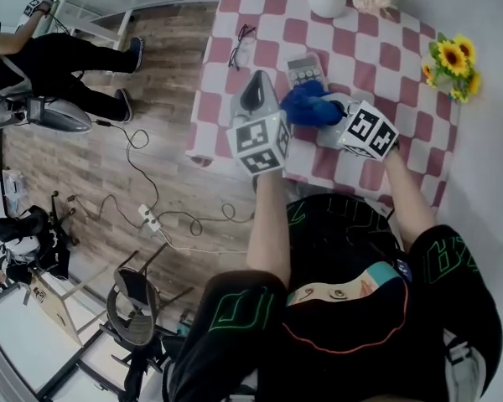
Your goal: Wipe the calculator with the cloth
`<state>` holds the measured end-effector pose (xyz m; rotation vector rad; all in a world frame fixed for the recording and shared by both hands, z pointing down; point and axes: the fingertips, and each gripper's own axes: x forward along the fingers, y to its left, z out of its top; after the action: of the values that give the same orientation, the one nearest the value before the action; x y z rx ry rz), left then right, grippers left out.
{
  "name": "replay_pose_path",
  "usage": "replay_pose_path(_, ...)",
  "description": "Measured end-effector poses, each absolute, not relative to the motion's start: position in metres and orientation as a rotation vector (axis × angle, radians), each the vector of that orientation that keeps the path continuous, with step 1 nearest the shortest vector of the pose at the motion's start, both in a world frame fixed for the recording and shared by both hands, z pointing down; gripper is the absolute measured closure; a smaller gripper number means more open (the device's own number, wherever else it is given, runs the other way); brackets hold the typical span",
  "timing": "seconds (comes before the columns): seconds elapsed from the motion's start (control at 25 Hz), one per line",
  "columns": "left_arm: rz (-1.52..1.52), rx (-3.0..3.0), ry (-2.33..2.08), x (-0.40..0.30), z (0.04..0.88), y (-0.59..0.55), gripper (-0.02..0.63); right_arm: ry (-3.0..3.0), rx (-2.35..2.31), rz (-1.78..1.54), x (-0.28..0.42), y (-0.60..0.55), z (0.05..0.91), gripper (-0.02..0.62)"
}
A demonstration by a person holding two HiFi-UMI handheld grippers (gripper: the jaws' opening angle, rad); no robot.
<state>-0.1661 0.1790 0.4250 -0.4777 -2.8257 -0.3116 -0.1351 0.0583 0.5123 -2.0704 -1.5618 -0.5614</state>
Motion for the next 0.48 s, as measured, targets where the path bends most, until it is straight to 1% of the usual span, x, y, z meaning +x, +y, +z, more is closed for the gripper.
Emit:
replay_pose_path(0.28,-0.253,-0.473,-2.89,-0.177,0.393,0.183,0.597,-1.833,-1.999,-0.233,-0.197,0.068,0.439,0.499)
replay_pose_path(0.48,-0.077,-0.405,-2.961,-0.196,0.354,0.172,0.596,-2.096,-1.778,-0.011,-0.257,0.072,0.396,0.499)
